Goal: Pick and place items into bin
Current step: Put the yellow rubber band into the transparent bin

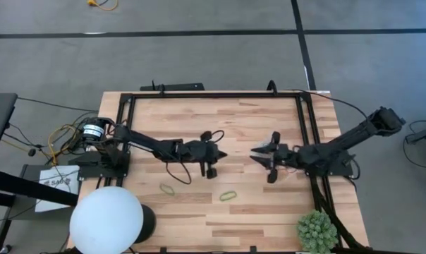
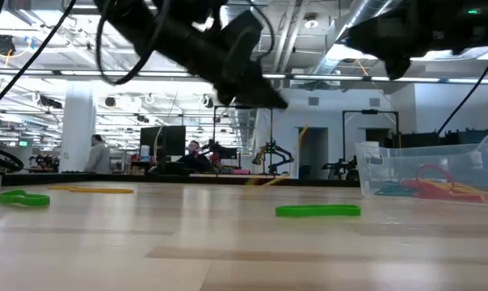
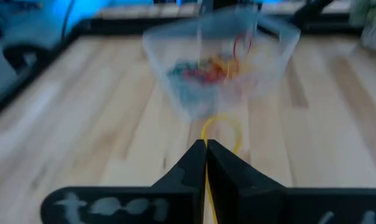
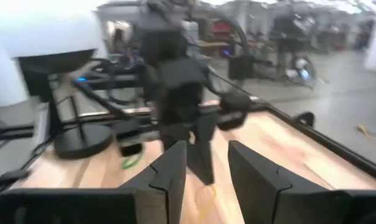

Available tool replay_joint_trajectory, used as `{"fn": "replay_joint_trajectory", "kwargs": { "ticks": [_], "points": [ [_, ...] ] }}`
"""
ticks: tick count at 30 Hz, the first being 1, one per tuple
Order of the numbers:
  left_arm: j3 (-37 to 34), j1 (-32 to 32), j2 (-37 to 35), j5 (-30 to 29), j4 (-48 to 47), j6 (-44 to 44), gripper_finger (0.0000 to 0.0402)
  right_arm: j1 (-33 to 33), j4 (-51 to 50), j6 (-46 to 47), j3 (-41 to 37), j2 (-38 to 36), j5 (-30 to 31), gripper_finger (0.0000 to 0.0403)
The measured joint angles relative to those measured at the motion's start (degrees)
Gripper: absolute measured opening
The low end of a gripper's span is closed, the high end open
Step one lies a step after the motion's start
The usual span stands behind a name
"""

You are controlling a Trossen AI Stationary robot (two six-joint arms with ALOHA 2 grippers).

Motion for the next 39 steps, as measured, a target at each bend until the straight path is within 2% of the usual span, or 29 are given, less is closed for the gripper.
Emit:
{"fn": "replay_joint_trajectory", "kwargs": {
  "ticks": [5,9,17,20,24,28,34,39],
  "points": [
    [4.21,-0.31,-0.02,-0.11,-0.26,3.31,0.0000,-3.52,-8.98,1.93,5.70,9.26,-0.11,0.0151],
    [5.22,-0.78,-0.02,-0.11,-0.33,4.75,0.0000,-4.89,-10.00,0.16,10.33,16.50,-0.15,0.0188],
    [5.22,-0.82,-0.02,-1.69,-3.96,4.98,0.0000,-5.58,-13.31,-1.07,18.69,23.26,-0.17,0.0235],
    [5.22,-0.79,-0.02,-1.77,-4.20,5.00,0.0000,-6.54,-15.27,-1.08,20.79,24.90,-0.23,0.0233],
    [5.24,-0.81,-0.02,-2.02,-4.33,5.06,0.0000,-7.88,-24.50,-0.90,23.46,25.40,-0.33,0.0225],
    [5.24,-0.82,-0.04,-5.45,-4.39,6.42,0.0000,-8.90,-31.42,1.18,25.37,25.37,-1.62,0.0218],
    [5.24,-0.80,-0.04,-7.77,-4.31,6.72,0.0000,-10.36,-32.98,2.75,26.43,25.32,-2.97,0.0201],
    [5.24,-0.81,-0.04,-7.77,-4.31,6.72,0.0000,-11.12,-34.85,3.51,26.43,25.32,-2.99,0.0166]
  ]
}}
